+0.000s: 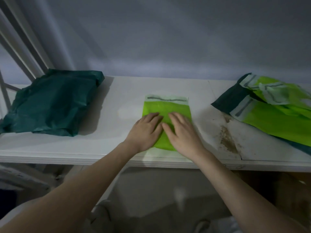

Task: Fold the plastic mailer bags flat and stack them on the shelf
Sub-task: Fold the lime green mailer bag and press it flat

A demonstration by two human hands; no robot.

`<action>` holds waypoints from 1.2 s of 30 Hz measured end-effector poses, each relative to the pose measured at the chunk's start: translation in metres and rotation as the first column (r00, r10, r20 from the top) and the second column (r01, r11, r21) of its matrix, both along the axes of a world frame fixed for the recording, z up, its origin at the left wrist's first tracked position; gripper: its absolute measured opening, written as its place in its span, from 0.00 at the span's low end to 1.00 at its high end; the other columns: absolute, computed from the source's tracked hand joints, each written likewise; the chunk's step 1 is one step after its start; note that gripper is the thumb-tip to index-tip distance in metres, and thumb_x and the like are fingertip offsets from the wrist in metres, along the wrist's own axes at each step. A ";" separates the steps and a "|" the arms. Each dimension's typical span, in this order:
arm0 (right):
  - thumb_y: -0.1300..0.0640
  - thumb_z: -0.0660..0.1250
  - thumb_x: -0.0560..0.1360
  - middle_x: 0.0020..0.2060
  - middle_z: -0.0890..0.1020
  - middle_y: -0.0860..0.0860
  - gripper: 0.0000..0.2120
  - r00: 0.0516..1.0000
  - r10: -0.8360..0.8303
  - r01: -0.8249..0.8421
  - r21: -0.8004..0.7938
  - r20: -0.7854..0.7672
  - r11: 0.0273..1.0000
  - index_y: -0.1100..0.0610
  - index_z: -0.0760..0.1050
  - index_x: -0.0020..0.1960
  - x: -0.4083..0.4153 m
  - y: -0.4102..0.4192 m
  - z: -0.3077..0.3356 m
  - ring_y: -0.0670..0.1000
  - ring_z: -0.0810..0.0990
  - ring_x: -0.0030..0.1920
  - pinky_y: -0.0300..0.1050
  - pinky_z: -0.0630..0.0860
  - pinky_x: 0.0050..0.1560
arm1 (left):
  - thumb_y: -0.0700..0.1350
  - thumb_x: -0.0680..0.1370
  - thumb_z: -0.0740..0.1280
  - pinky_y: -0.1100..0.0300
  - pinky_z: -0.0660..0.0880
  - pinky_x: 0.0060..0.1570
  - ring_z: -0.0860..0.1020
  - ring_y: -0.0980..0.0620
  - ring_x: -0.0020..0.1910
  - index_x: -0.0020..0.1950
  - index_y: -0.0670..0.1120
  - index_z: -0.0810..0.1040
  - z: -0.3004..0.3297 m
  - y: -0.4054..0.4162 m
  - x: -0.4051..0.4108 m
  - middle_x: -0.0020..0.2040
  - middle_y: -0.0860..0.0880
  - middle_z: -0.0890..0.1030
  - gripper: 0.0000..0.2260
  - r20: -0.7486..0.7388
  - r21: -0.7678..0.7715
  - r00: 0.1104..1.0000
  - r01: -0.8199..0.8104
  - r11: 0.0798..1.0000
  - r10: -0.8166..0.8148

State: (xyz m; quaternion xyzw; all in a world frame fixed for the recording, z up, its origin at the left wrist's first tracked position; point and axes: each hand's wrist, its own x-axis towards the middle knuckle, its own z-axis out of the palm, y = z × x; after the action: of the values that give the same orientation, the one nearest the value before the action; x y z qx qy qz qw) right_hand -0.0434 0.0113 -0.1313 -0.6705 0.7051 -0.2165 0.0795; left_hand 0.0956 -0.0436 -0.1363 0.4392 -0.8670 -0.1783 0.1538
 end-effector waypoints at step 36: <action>0.39 0.50 0.79 0.61 0.75 0.49 0.23 0.999 -0.039 0.045 0.259 -0.026 0.965 0.50 0.75 0.61 -0.019 -0.013 0.013 0.54 0.69 0.65 0.55 0.64 0.66 | 0.56 0.81 0.47 0.53 0.65 0.63 0.69 0.47 0.67 0.67 0.51 0.68 0.013 -0.012 -0.002 0.70 0.52 0.68 0.20 0.133 0.208 0.986 -0.130 0.970 0.103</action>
State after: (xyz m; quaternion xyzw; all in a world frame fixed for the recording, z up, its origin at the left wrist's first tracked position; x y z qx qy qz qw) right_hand -0.0628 -0.0014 -0.1186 -0.6415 0.7422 -0.1172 0.1546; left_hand 0.0932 -0.0554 -0.1235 0.5135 -0.8229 -0.2349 0.0625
